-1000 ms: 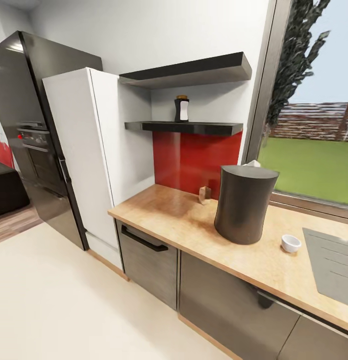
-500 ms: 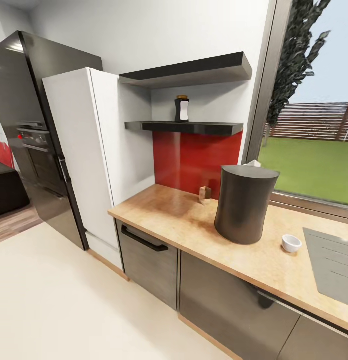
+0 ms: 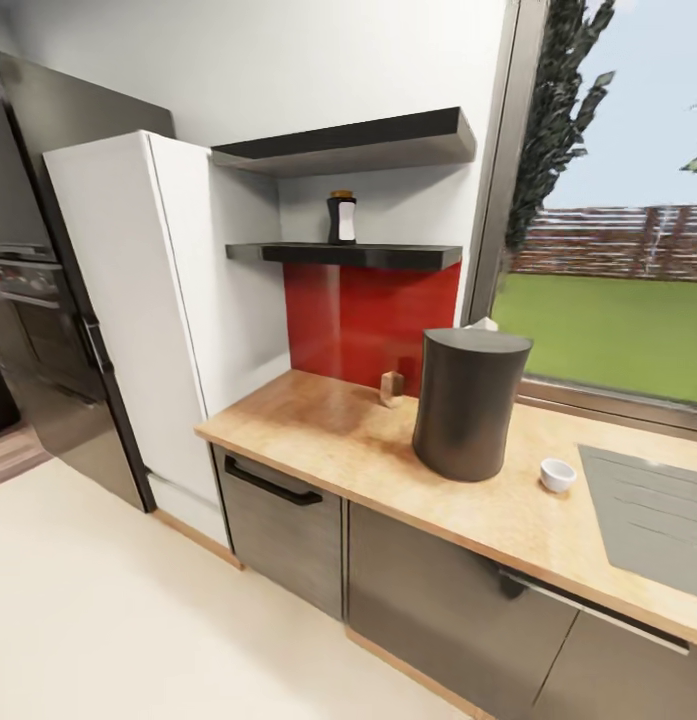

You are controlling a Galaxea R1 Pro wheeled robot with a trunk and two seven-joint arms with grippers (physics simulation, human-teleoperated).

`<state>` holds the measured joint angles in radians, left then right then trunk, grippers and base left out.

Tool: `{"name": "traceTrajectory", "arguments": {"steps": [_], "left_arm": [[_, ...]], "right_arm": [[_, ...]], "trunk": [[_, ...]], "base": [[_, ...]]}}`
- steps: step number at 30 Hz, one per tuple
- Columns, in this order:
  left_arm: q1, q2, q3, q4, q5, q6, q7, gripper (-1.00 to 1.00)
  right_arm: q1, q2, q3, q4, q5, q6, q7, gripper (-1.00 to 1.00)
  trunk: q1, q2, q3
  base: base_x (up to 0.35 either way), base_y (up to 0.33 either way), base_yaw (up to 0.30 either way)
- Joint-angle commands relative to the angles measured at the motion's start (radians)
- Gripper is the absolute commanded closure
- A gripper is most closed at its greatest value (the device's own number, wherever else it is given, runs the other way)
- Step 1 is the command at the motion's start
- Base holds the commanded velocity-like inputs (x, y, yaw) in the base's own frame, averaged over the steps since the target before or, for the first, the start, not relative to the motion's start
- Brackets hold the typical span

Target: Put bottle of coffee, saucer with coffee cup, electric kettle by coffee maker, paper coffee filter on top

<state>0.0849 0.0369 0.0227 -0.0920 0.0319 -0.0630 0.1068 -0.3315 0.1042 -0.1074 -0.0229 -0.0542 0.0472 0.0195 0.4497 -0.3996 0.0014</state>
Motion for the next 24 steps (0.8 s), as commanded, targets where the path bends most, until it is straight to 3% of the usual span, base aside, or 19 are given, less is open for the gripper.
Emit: {"name": "traceTrajectory", "arguments": {"steps": [1, 17, 24], "left_arm": [[0.001, 0.000, 0.002, -0.002, 0.003, -0.001, 0.001, -1.00], [-0.003, 0.000, 0.001, -0.002, 0.003, -0.001, 0.001, -1.00], [-0.007, 0.000, 0.002, -0.002, 0.004, -0.001, 0.001, -1.00]], "right_arm": [[0.000, 0.000, -0.006, -0.002, -0.006, 0.005, 0.002, -1.00], [0.000, 0.001, -0.006, -0.002, -0.006, 0.004, 0.002, -1.00], [0.000, 0.000, -0.006, -0.002, -0.006, 0.003, 0.002, -1.00]], "trunk": [[0.000, 0.000, 0.000], [0.000, 0.000, -0.010], [0.000, 0.000, -0.012]], "base": [[0.000, 0.272, -0.265], [0.000, 0.308, -0.245], [0.000, 0.335, -0.051]]}}
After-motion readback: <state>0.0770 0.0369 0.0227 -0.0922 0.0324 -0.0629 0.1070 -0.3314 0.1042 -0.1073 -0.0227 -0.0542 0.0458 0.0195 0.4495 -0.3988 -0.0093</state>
